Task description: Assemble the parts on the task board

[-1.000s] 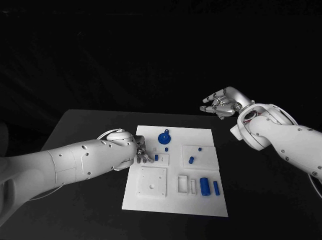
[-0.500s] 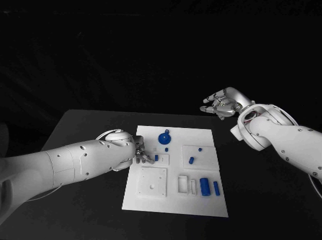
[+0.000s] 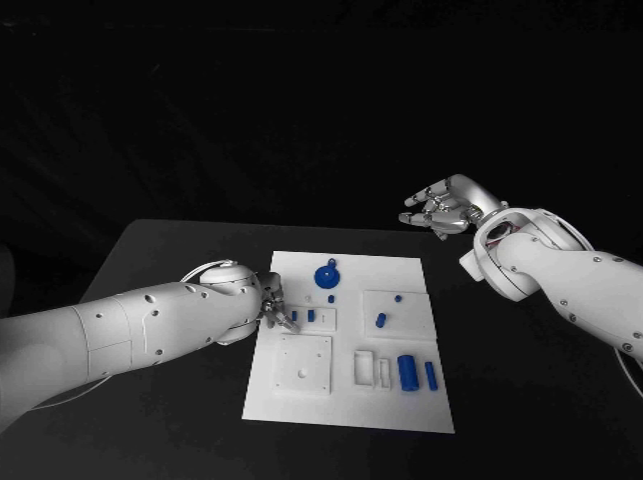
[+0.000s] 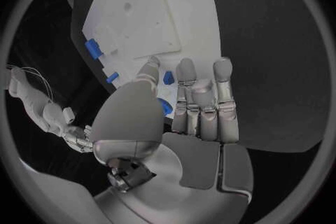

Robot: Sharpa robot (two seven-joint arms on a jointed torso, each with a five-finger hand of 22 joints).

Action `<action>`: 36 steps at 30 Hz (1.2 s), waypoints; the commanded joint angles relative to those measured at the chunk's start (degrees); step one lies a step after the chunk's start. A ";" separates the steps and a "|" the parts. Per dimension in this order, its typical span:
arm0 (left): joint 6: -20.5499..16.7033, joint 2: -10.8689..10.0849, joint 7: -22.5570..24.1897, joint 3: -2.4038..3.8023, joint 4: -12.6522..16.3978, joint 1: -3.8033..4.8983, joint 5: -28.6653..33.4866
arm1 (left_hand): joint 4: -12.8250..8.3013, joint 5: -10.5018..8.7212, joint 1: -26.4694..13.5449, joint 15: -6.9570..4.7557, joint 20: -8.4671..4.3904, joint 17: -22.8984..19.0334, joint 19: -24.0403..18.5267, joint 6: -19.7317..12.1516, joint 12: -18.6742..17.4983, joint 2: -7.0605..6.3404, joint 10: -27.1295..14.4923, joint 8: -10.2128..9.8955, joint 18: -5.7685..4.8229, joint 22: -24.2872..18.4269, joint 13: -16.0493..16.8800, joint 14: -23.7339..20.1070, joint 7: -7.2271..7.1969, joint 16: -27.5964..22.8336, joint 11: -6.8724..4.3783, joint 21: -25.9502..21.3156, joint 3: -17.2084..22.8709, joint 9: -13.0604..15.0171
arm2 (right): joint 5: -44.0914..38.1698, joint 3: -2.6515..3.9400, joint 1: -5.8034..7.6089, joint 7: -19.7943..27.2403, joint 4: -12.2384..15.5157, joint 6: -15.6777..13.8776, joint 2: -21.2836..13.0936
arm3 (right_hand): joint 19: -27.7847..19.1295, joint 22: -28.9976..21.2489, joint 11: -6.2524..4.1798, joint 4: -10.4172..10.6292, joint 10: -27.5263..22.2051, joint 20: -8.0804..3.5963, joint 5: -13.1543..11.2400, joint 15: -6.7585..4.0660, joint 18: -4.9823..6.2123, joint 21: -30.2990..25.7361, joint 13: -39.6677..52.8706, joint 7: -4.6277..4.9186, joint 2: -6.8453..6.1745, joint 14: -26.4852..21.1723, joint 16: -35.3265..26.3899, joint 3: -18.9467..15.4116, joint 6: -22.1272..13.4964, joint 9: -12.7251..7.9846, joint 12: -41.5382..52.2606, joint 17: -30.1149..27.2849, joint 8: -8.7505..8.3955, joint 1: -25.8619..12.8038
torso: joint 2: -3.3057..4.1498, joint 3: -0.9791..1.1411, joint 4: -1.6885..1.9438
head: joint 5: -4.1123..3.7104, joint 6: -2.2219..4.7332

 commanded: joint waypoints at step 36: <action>-18.97 1.97 33.40 3.46 -0.77 0.31 -4.13 | -16.36 1.87 16.26 3.97 3.87 -25.09 -2.15 3.56 -37.01 7.91 0.29 -17.15 2.87 1.50 -18.09 -6.24 5.35 -19.46 5.85 -12.24 9.54 -29.90 | 2.10 0.03 -0.15 1.30 -0.70 -0.57 0.15 | 0.09 -0.80 0.37 0.04 4.20 0.01 0.29 -0.02 0.24 -2.34 -17.68 0.23 -0.66 0.21 -2.16 3.26 0.40 -0.09 -17.58 -3.68 -0.12 -0.80 | 0.28 0.08 -0.26 | -0.79 1.39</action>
